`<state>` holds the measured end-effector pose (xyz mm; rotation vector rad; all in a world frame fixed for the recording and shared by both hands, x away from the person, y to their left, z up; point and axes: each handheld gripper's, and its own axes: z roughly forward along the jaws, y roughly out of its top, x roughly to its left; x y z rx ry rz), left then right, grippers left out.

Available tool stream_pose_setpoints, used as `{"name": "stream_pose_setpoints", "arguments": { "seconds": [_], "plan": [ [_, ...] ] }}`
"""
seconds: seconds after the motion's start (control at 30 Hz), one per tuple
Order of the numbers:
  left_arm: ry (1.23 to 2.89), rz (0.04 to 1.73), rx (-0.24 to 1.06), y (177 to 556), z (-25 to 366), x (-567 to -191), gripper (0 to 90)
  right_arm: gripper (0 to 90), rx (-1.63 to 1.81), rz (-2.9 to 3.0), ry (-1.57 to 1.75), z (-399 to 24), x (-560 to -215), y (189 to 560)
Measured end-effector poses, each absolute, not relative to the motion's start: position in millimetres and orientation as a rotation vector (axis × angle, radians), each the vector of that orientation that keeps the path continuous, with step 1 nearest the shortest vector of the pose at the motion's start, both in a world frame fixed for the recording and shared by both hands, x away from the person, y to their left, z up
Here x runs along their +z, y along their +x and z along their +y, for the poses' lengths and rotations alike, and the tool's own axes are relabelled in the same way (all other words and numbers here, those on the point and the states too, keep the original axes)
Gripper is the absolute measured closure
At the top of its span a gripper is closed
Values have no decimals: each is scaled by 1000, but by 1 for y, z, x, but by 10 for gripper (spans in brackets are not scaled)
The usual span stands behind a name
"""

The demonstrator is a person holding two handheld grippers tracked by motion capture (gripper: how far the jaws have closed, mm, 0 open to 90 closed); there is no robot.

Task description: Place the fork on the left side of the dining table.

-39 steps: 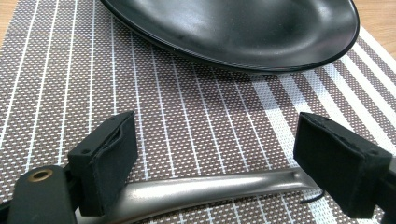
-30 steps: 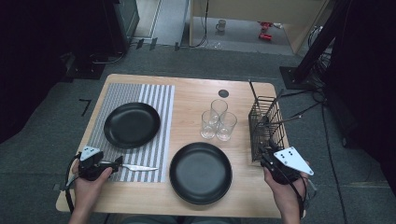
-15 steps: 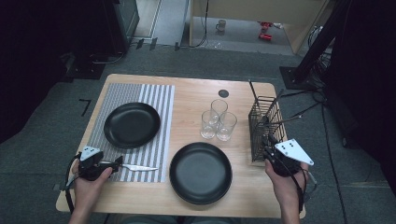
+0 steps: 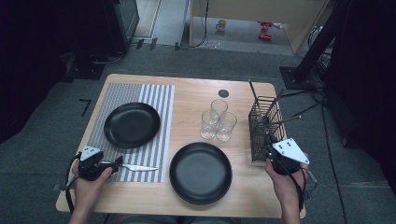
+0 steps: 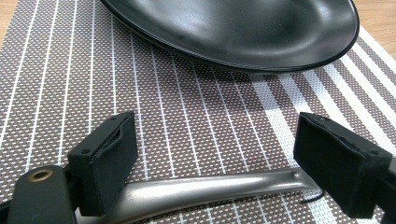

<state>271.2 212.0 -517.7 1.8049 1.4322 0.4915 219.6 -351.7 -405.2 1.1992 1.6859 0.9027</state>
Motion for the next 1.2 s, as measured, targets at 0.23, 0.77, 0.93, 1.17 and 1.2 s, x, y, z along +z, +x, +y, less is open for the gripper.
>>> {"name": "stream_pose_setpoints", "arguments": {
  "seconds": [0.23, 0.77, 0.93, 1.17, 1.2],
  "plan": [
    [1805, 1433, 493, 271, 212, -518, 139, 811, 860, 1642, 1195, -358, -402, 220],
    [1805, 1433, 492, 271, 212, -518, 140, 819, 847, 1619, 1190, -361, -397, 223],
    [1804, 1433, 491, 271, 212, -518, 140, 818, 851, 1609, 1188, -362, -395, 224],
    [1805, 1433, 493, 271, 212, -518, 140, 900, 939, 1538, 1166, -366, -377, 216],
    [1805, 1432, 494, 271, 212, -518, 140, 900, 937, 1570, 1146, -364, -375, 215]
  ]
}}
